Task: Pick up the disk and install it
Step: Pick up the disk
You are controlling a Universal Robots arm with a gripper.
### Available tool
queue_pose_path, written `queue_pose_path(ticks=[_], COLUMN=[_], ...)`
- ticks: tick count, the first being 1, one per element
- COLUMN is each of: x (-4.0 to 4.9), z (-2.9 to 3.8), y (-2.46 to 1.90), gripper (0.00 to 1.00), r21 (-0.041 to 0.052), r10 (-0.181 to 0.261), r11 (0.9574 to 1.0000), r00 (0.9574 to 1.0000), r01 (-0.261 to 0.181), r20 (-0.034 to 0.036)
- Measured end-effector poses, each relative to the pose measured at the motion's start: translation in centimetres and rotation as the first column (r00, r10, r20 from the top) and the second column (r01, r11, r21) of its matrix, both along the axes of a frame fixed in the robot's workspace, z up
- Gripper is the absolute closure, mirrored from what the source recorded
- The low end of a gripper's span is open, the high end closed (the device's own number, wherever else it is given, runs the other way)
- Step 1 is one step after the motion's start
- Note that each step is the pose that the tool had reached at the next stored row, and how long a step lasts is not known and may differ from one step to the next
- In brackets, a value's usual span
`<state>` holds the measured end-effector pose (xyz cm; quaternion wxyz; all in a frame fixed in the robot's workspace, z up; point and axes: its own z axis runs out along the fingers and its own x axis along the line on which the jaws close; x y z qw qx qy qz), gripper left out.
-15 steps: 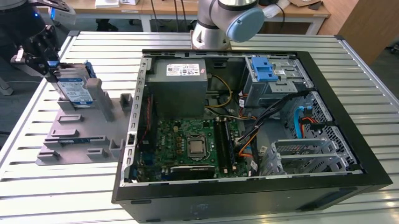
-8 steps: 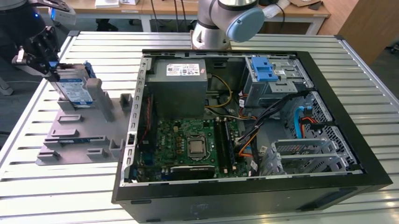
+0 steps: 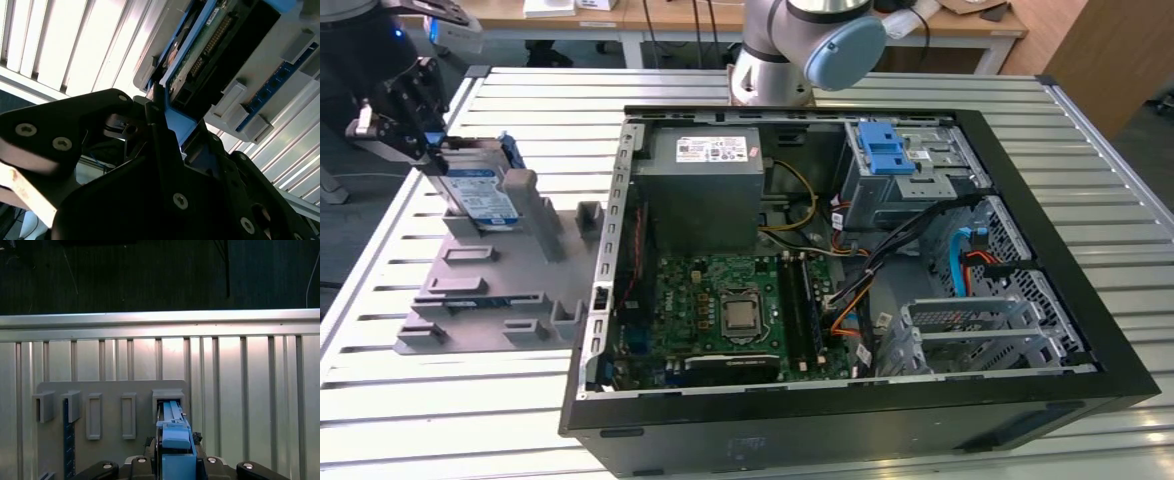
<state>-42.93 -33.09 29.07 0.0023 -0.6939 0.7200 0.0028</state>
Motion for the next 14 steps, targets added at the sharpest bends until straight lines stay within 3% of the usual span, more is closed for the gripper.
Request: queue_pose_path(ticks=[9,14], x=[0.00,0.00], z=[-0.03,-0.06], y=[0.00,0.00], gripper=[0.64,0.56], r21=[-0.0003,-0.0006], r10=[0.010,0.010], r11=[0.9999,0.9999], r00=[0.9999,0.9999], r01=[-0.010,-0.010], r20=[0.0001,0.0001])
